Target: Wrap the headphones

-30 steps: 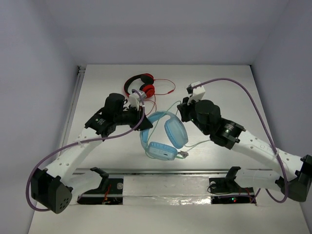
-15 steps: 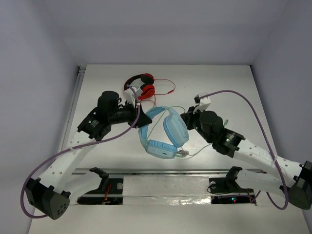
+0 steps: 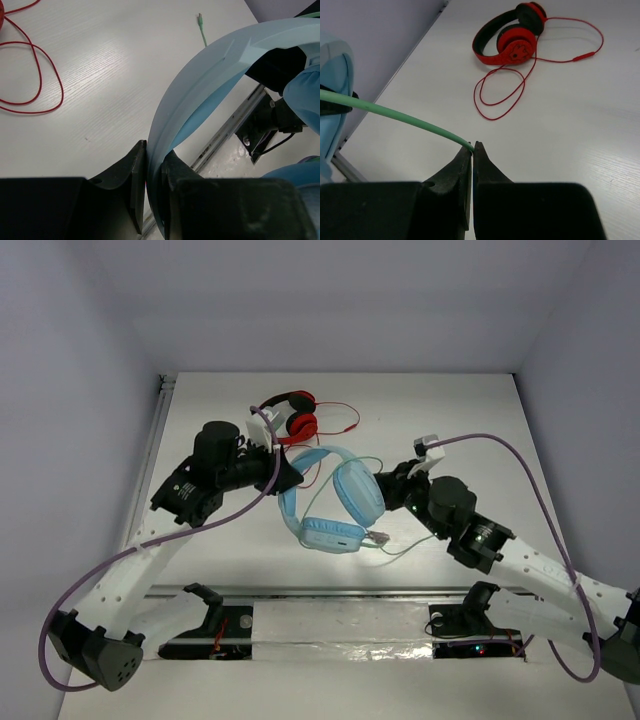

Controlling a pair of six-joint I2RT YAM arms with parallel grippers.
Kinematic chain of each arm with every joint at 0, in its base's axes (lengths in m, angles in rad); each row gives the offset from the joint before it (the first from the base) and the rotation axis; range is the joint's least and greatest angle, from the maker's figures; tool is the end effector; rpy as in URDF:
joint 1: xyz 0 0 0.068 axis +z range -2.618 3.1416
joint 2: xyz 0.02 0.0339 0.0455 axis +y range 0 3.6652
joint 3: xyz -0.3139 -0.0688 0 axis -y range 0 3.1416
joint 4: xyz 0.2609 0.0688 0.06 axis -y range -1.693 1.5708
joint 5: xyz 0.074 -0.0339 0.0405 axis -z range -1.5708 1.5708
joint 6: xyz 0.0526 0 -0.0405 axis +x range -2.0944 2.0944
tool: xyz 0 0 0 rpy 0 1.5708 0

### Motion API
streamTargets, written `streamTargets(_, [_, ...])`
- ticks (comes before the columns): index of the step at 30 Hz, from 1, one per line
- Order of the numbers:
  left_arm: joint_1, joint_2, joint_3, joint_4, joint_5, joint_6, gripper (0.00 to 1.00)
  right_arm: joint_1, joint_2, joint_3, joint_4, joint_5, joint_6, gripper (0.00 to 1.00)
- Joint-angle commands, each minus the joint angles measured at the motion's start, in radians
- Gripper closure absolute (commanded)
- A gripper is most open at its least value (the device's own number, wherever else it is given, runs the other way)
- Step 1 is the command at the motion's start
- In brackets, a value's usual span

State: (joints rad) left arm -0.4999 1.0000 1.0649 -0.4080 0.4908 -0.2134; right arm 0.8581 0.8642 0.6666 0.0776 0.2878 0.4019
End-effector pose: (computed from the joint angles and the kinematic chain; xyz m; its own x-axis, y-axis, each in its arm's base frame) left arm 0.1814 -0.1273 0.4139 -0.4606 0.0387 -0.8868 0.7313 0.5827 -0.3544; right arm 0.1469 0.1471 0.3450 -0.2838 0.2453 -0.9270 -0.4675 0.8087 0.3571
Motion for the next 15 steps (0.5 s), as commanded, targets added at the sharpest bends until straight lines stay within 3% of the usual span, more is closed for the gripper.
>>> streamTargets(1, [0.000,-0.035,0.087,0.080,0.046,-0.049,1.00,-0.005,0.044,-0.025,0.074,-0.085,0.032,1.00])
streamTargets(4, [0.000,-0.021,0.112,0.119,0.089,-0.079,1.00,-0.005,0.052,-0.087,0.165,-0.176,0.064,0.99])
streamTargets(6, [0.000,-0.008,0.128,0.121,0.085,-0.087,1.00,-0.005,0.044,-0.125,0.218,-0.197,0.080,0.93])
streamTargets(10, [0.000,0.011,0.158,0.113,0.072,-0.087,1.00,-0.005,0.061,-0.156,0.272,-0.219,0.081,0.57])
streamTargets(13, [0.000,0.019,0.164,0.121,0.083,-0.095,1.00,-0.005,0.125,-0.163,0.294,-0.233,0.104,0.47])
streamTargets(15, [0.000,0.019,0.170,0.121,0.081,-0.095,1.00,-0.005,0.160,-0.180,0.323,-0.236,0.127,0.46])
